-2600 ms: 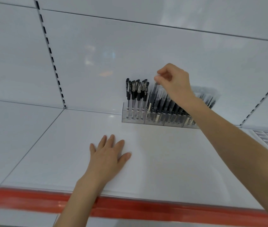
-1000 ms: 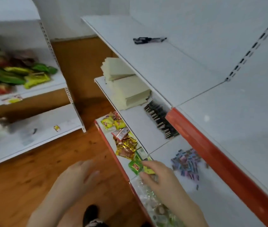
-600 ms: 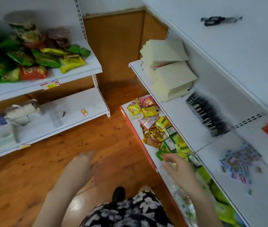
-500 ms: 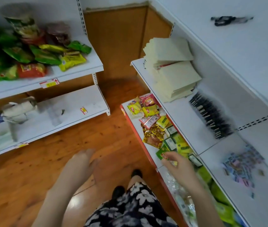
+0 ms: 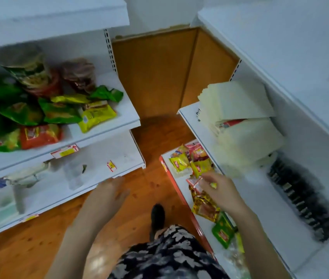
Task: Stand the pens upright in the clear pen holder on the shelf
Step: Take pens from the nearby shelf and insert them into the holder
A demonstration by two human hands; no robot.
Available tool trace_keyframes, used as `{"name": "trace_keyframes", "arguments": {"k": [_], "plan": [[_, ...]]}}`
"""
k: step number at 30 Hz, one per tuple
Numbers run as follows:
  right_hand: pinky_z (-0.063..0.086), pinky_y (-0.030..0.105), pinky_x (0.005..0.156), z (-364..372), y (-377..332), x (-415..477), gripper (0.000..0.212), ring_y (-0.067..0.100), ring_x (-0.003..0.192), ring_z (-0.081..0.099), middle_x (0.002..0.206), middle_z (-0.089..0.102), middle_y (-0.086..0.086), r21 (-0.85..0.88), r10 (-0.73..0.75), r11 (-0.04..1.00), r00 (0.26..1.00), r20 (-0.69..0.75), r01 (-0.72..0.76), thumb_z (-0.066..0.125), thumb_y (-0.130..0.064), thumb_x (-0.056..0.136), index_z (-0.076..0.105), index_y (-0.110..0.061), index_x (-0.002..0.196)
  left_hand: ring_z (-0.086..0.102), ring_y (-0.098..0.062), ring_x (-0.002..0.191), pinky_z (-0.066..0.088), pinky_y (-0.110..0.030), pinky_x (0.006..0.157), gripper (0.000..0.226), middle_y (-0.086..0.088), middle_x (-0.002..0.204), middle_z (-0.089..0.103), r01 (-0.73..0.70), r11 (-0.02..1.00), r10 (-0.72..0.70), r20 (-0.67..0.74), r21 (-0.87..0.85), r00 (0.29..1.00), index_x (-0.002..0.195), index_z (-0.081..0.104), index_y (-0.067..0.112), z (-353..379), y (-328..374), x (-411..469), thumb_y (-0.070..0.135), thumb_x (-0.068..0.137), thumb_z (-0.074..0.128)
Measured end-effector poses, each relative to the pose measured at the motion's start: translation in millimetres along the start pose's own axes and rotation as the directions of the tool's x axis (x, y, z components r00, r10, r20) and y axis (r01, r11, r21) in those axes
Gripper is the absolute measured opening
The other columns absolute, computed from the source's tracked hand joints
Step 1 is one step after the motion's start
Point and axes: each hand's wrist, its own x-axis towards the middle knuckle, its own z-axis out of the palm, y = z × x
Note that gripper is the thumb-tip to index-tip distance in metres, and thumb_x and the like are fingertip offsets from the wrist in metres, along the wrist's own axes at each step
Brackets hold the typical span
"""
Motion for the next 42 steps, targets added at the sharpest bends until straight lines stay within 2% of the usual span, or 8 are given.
{"name": "trace_keyframes", "arguments": {"k": [8,11,13,18,25,31,36,42], "plan": [[0.036,-0.001,0.073,-50,-87,90,0.024,0.01,0.098,0.059,0.106,0.065,-0.002,-0.058,-0.172,0.984,0.982,-0.071,0.168,0.057,-0.022,0.089,0.063,-0.014,0.11,0.052,-0.023,0.12,0.041,-0.031,0.096,0.044,-0.005,0.134,0.054,-0.216,0.976,0.218,-0.08,0.023,0.973,0.133,0.048,0.018,-81,36,113,0.036,0.093,0.047],[0.038,0.008,0.083,-74,-112,106,0.03,0.009,0.104,0.055,0.116,0.063,0.0,-0.113,-0.174,0.981,0.976,-0.13,0.16,0.055,-0.026,0.09,0.06,-0.014,0.116,0.055,-0.027,0.114,0.044,-0.035,0.093,0.043,-0.01,0.127,0.059,-0.359,0.933,0.361,-0.106,0.04,0.927,0.13,0.051,0.012,-115,59,155,0.033,0.093,0.049],[0.04,0.02,0.092,-91,-125,111,0.031,0.005,0.102,0.052,0.118,0.061,-0.003,-0.145,-0.167,0.98,0.965,-0.203,0.139,0.054,-0.028,0.09,0.059,-0.016,0.118,0.056,-0.027,0.112,0.046,-0.038,0.093,0.043,-0.009,0.126,0.058,-0.48,0.874,0.486,-0.1,0.078,0.868,0.131,0.05,0.012,-137,78,180,0.033,0.093,0.048],[0.035,-0.002,0.076,-131,-147,94,0.029,-0.009,0.092,0.05,0.105,0.059,-0.015,-0.132,-0.064,0.991,0.891,-0.449,0.005,0.056,-0.032,0.087,0.061,-0.022,0.114,0.055,-0.024,0.11,0.047,-0.038,0.09,0.045,-0.006,0.121,0.059,-0.747,0.659,0.751,-0.018,0.09,0.66,0.126,0.052,0.016,-178,139,221,0.044,0.092,0.042],[0.042,0.0,0.072,-177,-142,34,0.015,-0.017,0.082,0.057,0.087,0.062,-0.023,0.077,0.143,0.989,0.677,-0.722,-0.127,0.062,-0.027,0.083,0.062,-0.029,0.098,0.062,-0.033,0.096,0.049,-0.038,0.079,0.044,-0.015,0.104,0.067,-0.934,0.356,0.934,-0.017,0.024,0.356,0.118,0.06,0.007,-180,232,237,0.039,0.09,0.049],[0.038,-0.003,0.067,-241,-100,-4,0.012,-0.009,0.074,0.059,0.08,0.063,-0.016,0.075,0.23,0.954,0.551,-0.802,-0.289,0.063,-0.026,0.084,0.065,-0.024,0.095,0.058,-0.029,0.095,0.044,-0.04,0.085,0.039,-0.012,0.105,0.062,-0.968,0.25,0.967,-0.059,0.006,0.249,0.125,0.054,0.01,-165,325,207,0.033,0.094,0.046],[0.041,0.016,0.076,-291,-49,-8,0.02,0.013,0.086,0.059,0.09,0.063,-0.001,0.028,0.255,0.927,0.574,-0.778,-0.374,0.06,-0.022,0.086,0.065,-0.011,0.102,0.054,-0.029,0.103,0.041,-0.036,0.088,0.046,-0.017,0.117,0.055,-0.962,0.271,0.955,0.116,0.034,0.273,0.12,0.051,0.002,-125,413,188,0.039,0.093,0.047],[0.048,0.025,0.067,-325,-11,6,0.013,0.017,0.074,0.06,0.084,0.067,0.007,0.044,0.309,0.918,0.642,-0.702,-0.395,0.056,-0.019,0.086,0.062,-0.009,0.091,0.048,-0.028,0.092,0.034,-0.031,0.073,0.05,-0.012,0.101,0.046,-0.919,0.378,0.903,0.174,0.111,0.393,0.099,0.046,0.005,-83,460,173,0.052,0.085,0.054]]}}
